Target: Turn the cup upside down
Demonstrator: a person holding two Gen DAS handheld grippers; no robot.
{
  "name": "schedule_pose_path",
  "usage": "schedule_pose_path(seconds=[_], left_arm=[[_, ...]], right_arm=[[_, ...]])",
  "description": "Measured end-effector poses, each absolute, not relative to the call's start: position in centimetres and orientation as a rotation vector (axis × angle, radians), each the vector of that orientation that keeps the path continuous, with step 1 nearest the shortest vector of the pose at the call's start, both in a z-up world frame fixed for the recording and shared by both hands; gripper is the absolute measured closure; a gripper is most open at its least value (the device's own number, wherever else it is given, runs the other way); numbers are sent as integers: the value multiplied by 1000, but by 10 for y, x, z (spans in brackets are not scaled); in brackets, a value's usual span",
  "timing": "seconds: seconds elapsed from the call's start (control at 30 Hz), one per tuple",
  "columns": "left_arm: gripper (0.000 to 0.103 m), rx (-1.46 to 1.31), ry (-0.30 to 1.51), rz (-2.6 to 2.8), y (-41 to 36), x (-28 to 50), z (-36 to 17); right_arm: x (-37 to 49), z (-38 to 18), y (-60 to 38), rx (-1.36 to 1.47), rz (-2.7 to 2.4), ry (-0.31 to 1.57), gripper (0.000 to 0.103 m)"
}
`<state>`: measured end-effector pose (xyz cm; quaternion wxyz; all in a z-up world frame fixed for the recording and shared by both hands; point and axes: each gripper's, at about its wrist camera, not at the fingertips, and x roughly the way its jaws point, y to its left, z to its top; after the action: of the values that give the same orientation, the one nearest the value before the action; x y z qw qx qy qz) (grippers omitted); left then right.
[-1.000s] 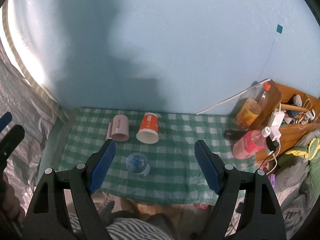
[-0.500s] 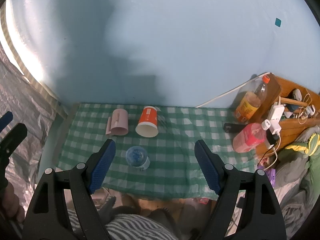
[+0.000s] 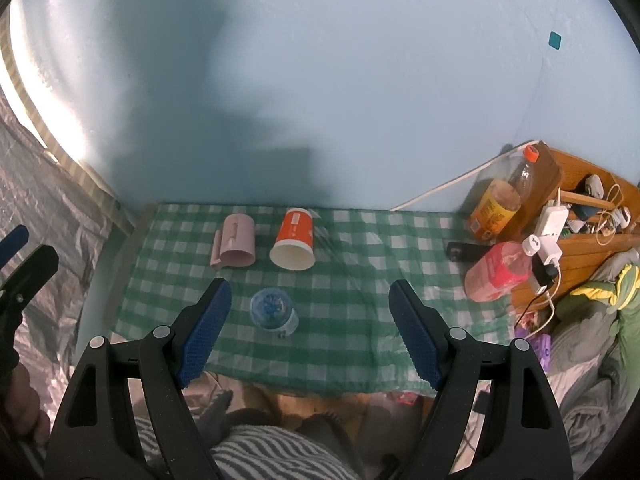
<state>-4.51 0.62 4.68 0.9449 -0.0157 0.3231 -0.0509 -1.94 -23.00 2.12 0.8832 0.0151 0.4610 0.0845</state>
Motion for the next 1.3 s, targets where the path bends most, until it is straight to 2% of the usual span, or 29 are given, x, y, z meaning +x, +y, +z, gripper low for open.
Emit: schedule_pose_path(seconds=[1.3], left_arm=[[0, -23, 683, -104, 9, -37, 39]], right_arm=[[-15, 18, -217, 27, 184, 966, 22]])
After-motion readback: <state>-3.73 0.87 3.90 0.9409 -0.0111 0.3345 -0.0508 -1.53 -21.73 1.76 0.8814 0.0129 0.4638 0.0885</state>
